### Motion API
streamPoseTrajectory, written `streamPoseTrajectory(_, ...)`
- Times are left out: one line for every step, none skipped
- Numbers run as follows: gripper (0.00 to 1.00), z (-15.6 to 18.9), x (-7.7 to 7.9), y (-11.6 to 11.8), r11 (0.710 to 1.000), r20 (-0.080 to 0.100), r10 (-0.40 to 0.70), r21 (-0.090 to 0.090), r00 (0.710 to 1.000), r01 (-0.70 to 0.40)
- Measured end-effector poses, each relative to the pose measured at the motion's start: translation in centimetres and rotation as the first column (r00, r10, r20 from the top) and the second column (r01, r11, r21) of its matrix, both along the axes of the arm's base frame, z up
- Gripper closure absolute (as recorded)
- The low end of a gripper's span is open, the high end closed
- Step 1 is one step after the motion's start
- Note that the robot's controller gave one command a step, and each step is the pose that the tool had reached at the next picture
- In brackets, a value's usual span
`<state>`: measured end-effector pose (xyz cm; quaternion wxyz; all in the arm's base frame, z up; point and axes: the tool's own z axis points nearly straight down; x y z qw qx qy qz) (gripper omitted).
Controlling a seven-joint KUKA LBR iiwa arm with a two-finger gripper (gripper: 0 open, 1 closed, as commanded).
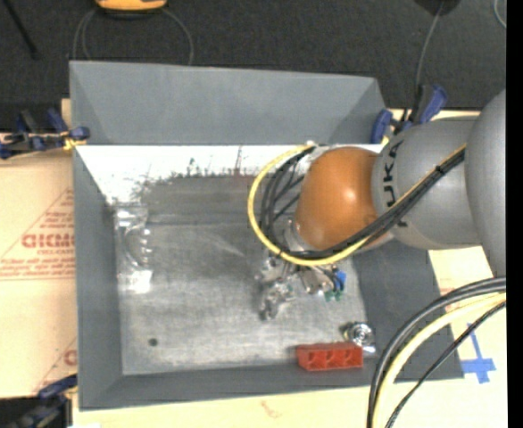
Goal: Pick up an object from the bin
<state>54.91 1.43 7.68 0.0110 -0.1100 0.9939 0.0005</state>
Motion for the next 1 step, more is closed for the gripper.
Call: streamPoseTrajectory(1.00, 23.21, 2.87, -4.29, 0.981, -0.008, 0.193, -0.008, 0.981, -0.193)
